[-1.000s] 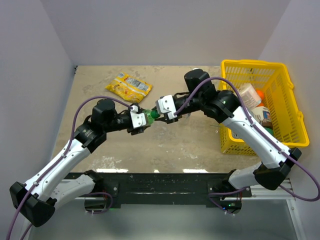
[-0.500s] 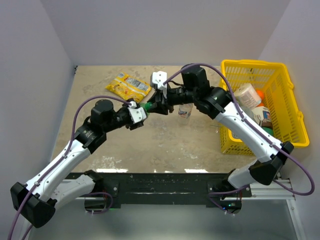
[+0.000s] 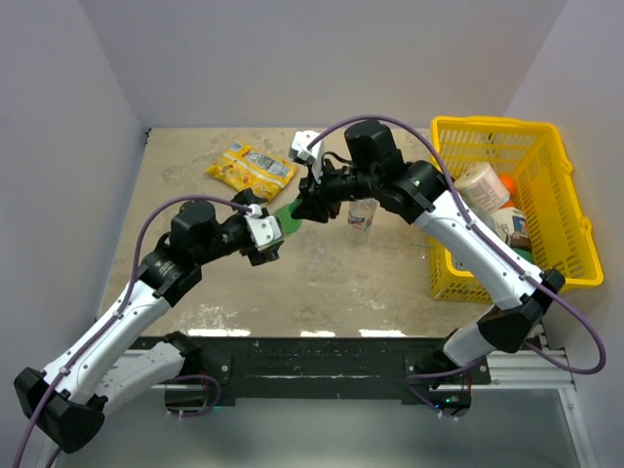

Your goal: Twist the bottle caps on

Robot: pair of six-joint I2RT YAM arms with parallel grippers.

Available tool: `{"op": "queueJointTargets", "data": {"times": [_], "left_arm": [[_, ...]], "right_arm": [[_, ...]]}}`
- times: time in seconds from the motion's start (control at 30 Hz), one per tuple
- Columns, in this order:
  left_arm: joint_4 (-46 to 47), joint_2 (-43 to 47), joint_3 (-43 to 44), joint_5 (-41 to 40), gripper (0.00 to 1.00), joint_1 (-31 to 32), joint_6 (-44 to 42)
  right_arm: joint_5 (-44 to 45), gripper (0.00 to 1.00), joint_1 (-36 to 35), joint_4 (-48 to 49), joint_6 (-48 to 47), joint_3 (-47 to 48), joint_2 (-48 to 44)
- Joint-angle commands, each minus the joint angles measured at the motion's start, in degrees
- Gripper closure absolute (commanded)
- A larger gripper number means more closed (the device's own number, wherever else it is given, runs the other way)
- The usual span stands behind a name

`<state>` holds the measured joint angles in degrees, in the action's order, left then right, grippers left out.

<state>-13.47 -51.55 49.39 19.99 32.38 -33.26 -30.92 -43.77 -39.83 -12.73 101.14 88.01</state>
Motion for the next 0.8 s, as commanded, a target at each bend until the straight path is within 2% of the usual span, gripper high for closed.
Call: {"op": "queueJointTargets", "data": {"times": [0.0,0.1,0.27,0.43,0.77], "left_arm": [[-9.36,4.43,2.47,1.1,0.01,0.14,-3.13],[-12.28,5.66,2.73,1.63,0.01,0.05,-1.12],[-9.2,6.9,0.1,0.32,0.01,-0.74,3.28],[-7.18,6.11,-0.61,0.93,0.0,-1.18,3.55],[-6.74,6.02,-1.22,1.63,0.01,-1.71,3.64]], "right_arm": [[7.35,1.0,0.09,-11.23,-5.1,-1.19,-3.36],[10.17,1.0,0.26,-11.41,-7.3,-9.62,-7.84],[14.03,1.0,0.18,-12.55,-12.21,-15.53,-10.75],[18.78,1.0,0.17,-10.36,-13.63,-20.01,-9.52],[19.23,1.0,0.26,-2.8,-12.4,-27.05,-7.94]]}}
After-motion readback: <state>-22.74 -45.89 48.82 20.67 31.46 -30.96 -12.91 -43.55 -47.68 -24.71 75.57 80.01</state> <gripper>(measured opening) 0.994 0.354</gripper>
